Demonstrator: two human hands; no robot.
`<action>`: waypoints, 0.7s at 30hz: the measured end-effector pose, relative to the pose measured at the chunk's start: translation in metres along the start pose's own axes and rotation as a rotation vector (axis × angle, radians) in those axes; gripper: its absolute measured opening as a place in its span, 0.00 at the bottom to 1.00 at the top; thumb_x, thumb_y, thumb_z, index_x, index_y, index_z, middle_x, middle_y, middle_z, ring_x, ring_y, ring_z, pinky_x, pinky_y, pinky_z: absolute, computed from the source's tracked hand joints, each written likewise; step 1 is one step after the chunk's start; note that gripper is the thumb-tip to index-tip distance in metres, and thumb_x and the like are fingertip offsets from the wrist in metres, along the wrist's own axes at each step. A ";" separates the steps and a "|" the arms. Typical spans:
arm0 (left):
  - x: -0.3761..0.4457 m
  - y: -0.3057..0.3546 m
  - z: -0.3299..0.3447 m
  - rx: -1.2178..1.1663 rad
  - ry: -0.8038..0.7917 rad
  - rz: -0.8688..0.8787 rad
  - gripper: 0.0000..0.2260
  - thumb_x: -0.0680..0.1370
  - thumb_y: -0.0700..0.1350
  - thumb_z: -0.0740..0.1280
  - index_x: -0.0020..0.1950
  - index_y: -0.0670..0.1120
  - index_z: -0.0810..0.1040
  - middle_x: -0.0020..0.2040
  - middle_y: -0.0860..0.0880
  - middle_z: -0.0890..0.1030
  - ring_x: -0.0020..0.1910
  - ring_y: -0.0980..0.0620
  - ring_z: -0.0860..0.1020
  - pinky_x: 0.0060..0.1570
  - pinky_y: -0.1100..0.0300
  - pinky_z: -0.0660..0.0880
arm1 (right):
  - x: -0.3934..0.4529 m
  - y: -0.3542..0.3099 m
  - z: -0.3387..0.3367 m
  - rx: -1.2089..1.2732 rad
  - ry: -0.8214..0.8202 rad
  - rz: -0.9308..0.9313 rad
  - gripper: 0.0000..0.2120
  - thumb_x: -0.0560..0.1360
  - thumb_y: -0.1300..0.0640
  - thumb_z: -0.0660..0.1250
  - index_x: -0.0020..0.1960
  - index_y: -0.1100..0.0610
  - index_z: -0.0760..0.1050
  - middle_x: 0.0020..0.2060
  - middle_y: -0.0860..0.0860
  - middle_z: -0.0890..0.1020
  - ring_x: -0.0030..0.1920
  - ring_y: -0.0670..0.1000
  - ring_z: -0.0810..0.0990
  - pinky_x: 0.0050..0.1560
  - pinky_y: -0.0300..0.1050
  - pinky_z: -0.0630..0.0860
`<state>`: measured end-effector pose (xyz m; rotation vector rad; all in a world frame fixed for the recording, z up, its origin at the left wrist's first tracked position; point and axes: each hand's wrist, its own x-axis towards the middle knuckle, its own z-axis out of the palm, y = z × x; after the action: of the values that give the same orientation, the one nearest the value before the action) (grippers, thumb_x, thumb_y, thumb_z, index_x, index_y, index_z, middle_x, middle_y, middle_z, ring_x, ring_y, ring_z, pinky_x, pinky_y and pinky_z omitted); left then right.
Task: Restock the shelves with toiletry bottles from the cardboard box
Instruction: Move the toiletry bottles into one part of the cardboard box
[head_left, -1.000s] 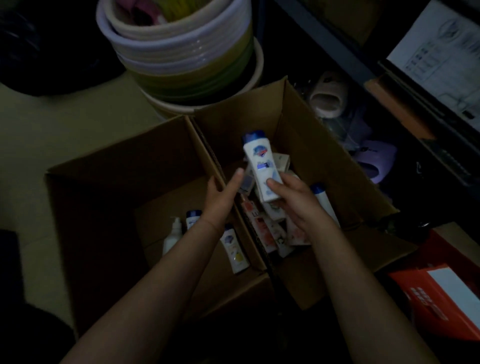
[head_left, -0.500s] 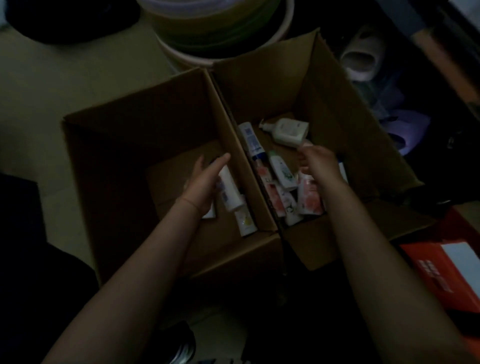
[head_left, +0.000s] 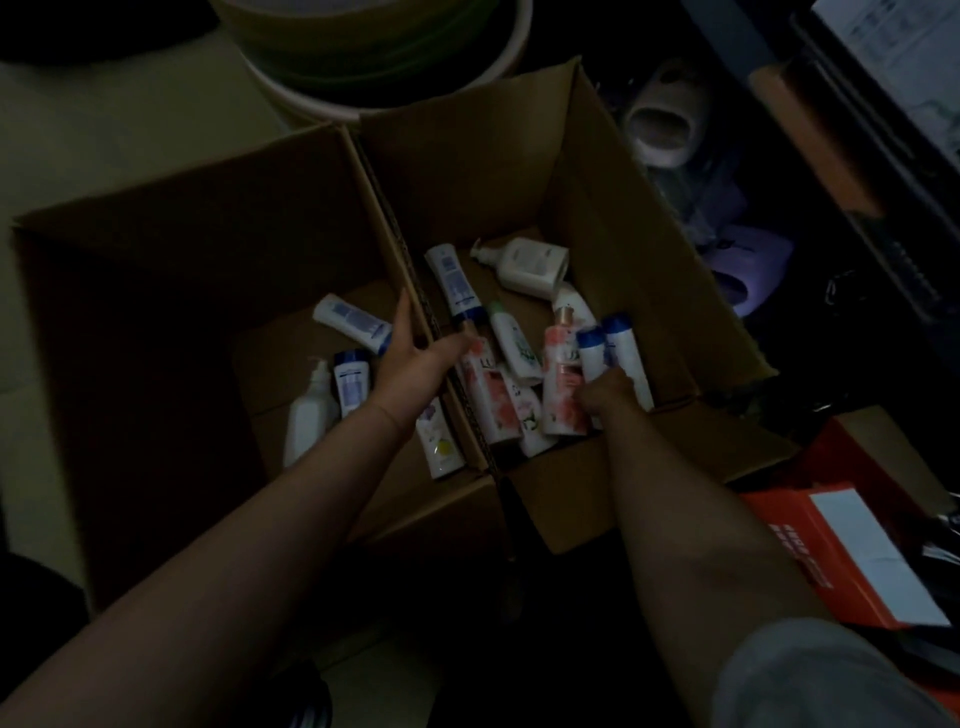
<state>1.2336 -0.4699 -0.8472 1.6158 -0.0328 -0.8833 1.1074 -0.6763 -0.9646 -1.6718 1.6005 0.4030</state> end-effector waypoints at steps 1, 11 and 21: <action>0.000 -0.001 0.001 -0.013 0.000 -0.006 0.36 0.77 0.45 0.72 0.79 0.57 0.57 0.62 0.56 0.77 0.56 0.56 0.79 0.56 0.55 0.79 | 0.002 0.000 0.001 0.027 -0.021 0.020 0.36 0.75 0.59 0.70 0.76 0.62 0.57 0.69 0.63 0.70 0.67 0.63 0.73 0.61 0.53 0.74; 0.006 -0.003 0.008 0.017 0.007 0.010 0.35 0.77 0.47 0.72 0.79 0.57 0.57 0.67 0.52 0.76 0.59 0.53 0.79 0.58 0.53 0.79 | -0.011 -0.020 0.001 0.269 -0.265 -0.107 0.28 0.75 0.51 0.72 0.69 0.63 0.70 0.61 0.60 0.79 0.51 0.56 0.79 0.48 0.46 0.75; -0.016 0.025 -0.037 -0.149 -0.047 -0.049 0.35 0.69 0.65 0.71 0.71 0.50 0.69 0.62 0.46 0.80 0.60 0.48 0.80 0.47 0.57 0.80 | -0.152 -0.112 -0.040 0.786 -0.657 -0.512 0.17 0.82 0.49 0.59 0.63 0.59 0.75 0.52 0.57 0.83 0.51 0.55 0.83 0.55 0.53 0.79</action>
<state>1.2538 -0.4383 -0.8188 1.4625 0.0396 -0.9396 1.1779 -0.6076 -0.7985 -1.0960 0.6599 0.0213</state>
